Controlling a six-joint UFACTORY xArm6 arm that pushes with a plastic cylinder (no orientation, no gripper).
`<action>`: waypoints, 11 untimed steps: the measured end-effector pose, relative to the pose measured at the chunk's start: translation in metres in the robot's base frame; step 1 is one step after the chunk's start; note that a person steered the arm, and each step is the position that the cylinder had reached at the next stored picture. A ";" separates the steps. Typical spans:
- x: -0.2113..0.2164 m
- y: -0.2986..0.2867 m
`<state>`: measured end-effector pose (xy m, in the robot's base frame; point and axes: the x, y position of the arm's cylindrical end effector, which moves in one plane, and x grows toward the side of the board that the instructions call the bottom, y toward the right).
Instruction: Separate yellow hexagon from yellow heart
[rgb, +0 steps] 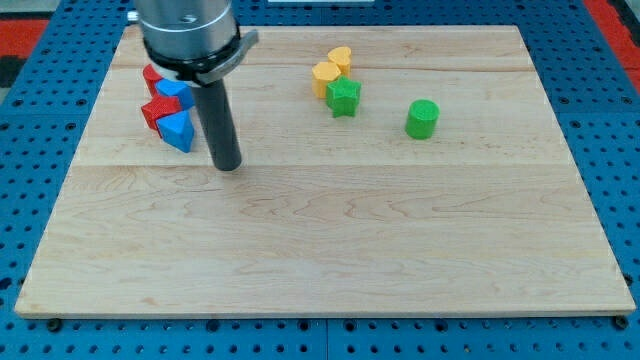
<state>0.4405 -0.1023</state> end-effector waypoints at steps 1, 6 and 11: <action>-0.032 0.001; -0.169 0.066; -0.169 0.088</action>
